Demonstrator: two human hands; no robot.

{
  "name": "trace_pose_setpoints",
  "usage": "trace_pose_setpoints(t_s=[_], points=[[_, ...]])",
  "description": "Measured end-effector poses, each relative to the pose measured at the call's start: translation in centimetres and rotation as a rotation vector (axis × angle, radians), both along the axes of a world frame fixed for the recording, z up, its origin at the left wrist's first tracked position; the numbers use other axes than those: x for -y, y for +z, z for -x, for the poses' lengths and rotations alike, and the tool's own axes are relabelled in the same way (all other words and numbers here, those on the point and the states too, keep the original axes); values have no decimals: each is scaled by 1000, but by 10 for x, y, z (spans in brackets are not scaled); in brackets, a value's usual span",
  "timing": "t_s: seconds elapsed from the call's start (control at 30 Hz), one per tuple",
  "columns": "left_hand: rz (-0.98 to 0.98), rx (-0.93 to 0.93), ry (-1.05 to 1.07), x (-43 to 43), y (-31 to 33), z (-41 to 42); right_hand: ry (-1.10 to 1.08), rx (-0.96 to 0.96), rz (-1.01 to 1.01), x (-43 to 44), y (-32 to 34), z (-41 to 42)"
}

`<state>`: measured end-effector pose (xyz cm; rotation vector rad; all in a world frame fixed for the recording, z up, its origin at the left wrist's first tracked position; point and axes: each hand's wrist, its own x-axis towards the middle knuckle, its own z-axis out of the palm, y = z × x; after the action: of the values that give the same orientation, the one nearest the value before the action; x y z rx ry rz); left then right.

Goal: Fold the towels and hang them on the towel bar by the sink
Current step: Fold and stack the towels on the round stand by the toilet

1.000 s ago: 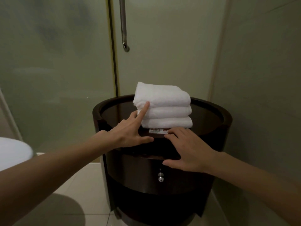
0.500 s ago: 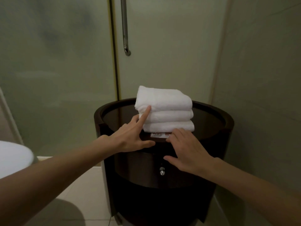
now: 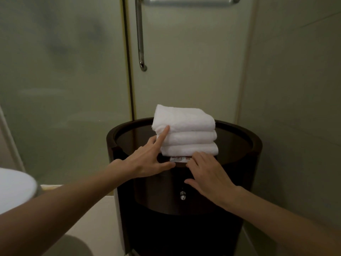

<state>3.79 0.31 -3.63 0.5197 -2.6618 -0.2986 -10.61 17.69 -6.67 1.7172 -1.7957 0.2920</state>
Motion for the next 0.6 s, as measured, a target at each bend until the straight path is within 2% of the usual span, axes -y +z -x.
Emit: trace_pose_setpoints(t_s=[0.1, 0.17, 0.23, 0.37, 0.6], points=[[-43, -56, 8, 5, 7, 1, 47, 52, -40, -3, 13, 5], [20, -78, 51, 9, 12, 2, 69, 35, 26, -4, 27, 9], [105, -102, 132, 9, 17, 4, -13, -41, 112, 0, 42, 17], [189, -56, 160, -3, 21, 21, -270, -59, -78, 14, 66, 35], [152, -81, 167, -6, 24, 45, -248, 74, -175, 38, 66, 43]])
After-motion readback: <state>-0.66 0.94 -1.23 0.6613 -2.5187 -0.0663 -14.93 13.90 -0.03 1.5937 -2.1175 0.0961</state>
